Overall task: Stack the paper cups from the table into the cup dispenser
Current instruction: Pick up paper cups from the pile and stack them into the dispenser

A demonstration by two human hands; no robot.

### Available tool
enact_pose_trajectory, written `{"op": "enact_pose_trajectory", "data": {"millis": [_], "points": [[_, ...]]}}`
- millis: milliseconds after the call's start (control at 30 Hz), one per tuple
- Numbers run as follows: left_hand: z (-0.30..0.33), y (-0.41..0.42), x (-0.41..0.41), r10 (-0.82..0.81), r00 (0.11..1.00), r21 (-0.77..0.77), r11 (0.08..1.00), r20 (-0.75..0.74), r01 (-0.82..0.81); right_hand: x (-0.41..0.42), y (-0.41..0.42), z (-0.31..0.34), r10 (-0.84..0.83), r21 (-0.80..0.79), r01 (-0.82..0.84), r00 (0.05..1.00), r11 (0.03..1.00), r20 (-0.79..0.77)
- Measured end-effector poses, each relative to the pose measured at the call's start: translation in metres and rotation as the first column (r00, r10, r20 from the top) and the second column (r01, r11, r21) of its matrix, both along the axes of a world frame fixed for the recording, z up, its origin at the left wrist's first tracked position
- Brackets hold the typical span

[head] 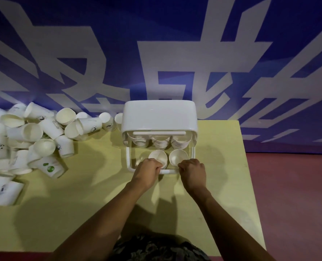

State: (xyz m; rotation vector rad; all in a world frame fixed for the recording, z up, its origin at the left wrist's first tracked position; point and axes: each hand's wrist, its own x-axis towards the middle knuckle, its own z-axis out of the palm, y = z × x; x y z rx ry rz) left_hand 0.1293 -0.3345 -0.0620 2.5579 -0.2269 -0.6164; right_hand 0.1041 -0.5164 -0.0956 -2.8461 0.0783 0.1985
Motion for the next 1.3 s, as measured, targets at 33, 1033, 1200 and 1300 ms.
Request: {"op": "enact_pose_trajectory", "data": {"millis": [33, 1033, 1200, 1300], "points": [[-0.003, -0.002, 0.000, -0.004, 1.000, 0.004, 1.000, -0.006, 0.004, 0.001, 0.000, 0.000, 0.003, -0.006, -0.003, 1.000, 1.000, -0.003], [0.001, 0.211, -0.041, 0.573, 0.805, -0.029, 0.817, 0.154, -0.576, -0.003, 0.182, 0.029, 0.259, 0.386, -0.226, 0.965, 0.894, -0.035], [-0.007, 0.291, -0.030, 0.657, 0.740, 0.037, 0.744, 0.146, -0.668, 0.010, 0.246, 0.031, 0.306, 0.363, -0.254, 0.948, 0.897, -0.092], [-0.013, 0.332, -0.020, 0.712, 0.677, 0.033, 0.684, 0.187, -0.729, 0.026, 0.279, 0.033, 0.356, 0.292, -0.315, 0.929, 0.903, -0.101]]}}
